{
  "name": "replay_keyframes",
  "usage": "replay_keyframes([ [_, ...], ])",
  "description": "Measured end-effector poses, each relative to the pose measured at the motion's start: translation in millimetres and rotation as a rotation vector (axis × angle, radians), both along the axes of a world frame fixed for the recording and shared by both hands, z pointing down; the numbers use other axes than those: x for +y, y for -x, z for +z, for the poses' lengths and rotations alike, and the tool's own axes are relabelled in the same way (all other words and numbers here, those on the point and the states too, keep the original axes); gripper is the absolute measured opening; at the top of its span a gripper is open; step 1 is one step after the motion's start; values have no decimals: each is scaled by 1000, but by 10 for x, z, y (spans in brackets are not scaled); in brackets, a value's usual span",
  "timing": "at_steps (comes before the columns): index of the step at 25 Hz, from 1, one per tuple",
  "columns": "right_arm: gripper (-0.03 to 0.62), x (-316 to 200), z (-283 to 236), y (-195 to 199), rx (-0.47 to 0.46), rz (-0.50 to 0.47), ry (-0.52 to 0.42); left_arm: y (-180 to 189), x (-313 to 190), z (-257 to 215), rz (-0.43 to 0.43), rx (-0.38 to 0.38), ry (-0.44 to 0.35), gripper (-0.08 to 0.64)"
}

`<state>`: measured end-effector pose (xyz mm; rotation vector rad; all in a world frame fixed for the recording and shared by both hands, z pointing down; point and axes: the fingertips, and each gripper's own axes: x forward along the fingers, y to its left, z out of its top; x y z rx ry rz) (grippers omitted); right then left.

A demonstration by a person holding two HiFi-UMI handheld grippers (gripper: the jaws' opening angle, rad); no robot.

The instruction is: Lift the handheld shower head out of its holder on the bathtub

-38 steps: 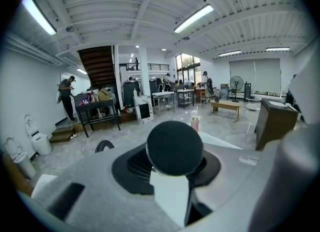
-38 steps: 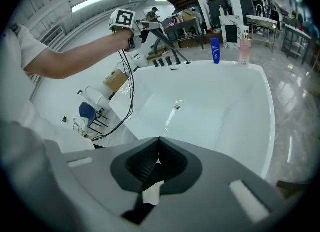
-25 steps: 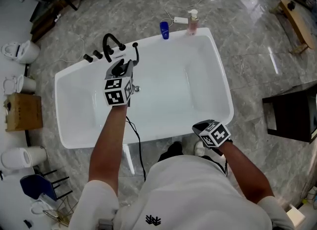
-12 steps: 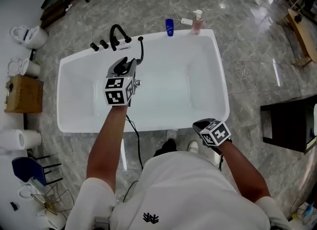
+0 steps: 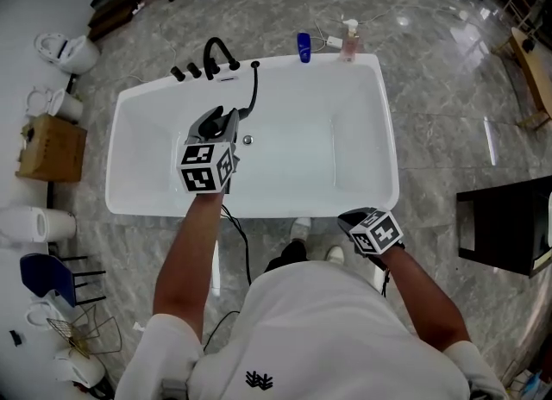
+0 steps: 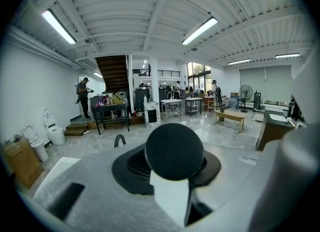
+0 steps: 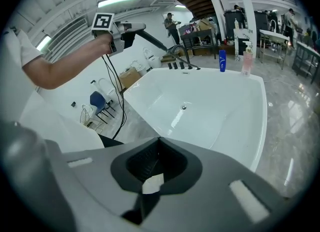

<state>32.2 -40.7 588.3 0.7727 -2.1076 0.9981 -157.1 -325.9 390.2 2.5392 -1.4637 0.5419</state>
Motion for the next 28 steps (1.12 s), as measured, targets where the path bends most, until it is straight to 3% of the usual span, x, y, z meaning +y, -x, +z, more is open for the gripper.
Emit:
replay_keyframes([
  [28,14,697,-45,-151,-43,-101,-43,-44,1499,-540,-58,17,-71,129],
])
